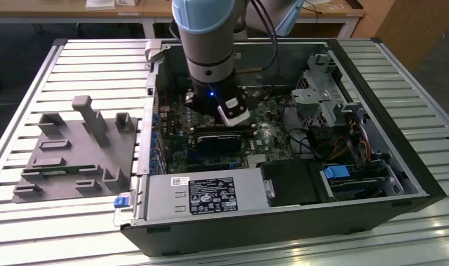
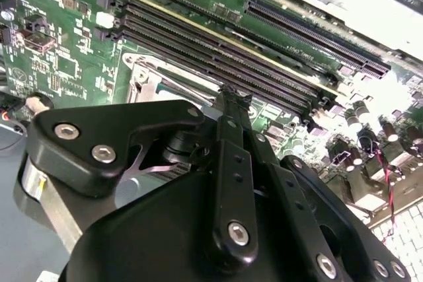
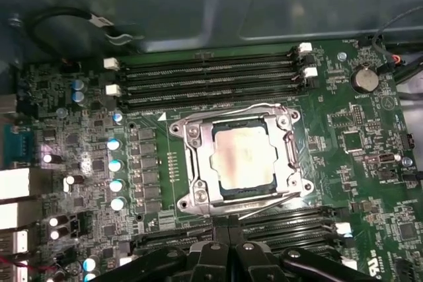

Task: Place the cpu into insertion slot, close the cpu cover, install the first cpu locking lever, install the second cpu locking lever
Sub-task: 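Install the second cpu locking lever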

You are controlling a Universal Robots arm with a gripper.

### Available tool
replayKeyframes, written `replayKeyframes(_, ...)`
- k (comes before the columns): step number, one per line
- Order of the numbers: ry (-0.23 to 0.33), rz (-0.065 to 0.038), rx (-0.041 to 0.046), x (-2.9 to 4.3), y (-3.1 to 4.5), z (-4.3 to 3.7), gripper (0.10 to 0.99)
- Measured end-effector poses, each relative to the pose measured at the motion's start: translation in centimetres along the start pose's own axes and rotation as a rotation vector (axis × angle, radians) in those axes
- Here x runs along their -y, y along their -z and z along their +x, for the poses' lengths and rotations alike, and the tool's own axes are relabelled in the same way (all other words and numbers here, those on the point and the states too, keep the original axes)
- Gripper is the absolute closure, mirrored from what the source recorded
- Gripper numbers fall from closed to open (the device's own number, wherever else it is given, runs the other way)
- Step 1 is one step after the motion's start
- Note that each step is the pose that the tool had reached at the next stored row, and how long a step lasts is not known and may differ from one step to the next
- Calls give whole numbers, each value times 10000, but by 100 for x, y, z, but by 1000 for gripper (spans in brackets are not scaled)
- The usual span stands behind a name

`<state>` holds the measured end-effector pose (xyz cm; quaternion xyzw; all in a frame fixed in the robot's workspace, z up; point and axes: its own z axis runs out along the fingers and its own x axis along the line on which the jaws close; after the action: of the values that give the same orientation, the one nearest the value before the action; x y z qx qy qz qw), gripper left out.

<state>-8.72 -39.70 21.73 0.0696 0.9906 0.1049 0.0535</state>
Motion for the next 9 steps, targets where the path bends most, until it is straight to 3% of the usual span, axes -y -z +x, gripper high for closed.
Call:
replayKeyframes(3,-35,-284,-36,41,-6,14,980)
replayKeyframes(9,-78,-654,-84,123,-34,40,980)
